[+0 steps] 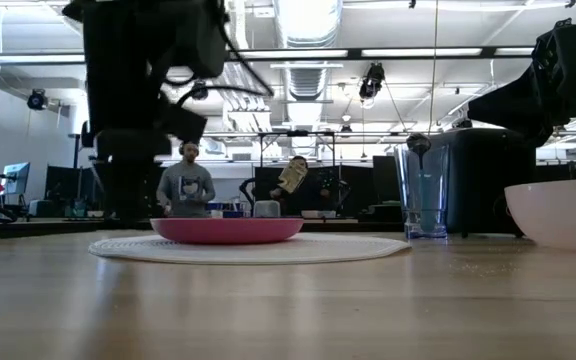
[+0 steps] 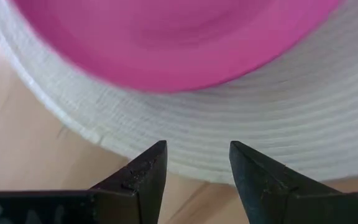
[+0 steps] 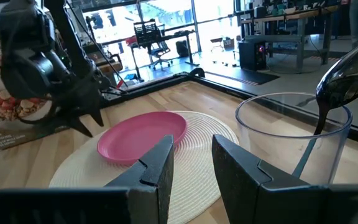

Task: Arrange a breakfast setting
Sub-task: Move the white mat to the middle of the table

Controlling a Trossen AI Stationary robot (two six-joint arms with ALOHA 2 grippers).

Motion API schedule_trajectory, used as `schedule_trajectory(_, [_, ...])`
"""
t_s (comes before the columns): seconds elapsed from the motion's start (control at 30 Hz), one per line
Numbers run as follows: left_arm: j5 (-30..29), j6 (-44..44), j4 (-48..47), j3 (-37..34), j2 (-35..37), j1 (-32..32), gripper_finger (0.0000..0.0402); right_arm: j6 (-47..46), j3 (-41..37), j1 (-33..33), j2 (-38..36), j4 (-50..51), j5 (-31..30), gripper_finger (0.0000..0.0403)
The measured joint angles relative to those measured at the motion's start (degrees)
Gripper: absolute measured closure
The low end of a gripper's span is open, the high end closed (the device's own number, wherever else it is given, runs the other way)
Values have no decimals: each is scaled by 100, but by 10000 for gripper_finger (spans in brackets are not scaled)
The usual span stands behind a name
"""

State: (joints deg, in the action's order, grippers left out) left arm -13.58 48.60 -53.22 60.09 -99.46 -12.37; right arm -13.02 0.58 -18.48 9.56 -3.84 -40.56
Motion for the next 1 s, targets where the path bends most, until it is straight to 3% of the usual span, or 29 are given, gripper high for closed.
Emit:
schedule_trajectory(0.23, [107, 175, 744, -462, -11, 82, 242, 0, 2, 1, 0, 0, 1, 303])
schedule_trajectory(0.63, [407, 411, 2886, -673, -25, -93, 241, 0, 2, 2, 0, 0, 0, 303])
schedule_trajectory(1.0, [549, 457, 3297, -566, -44, -399, 241, 0, 2, 2, 0, 0, 2, 303])
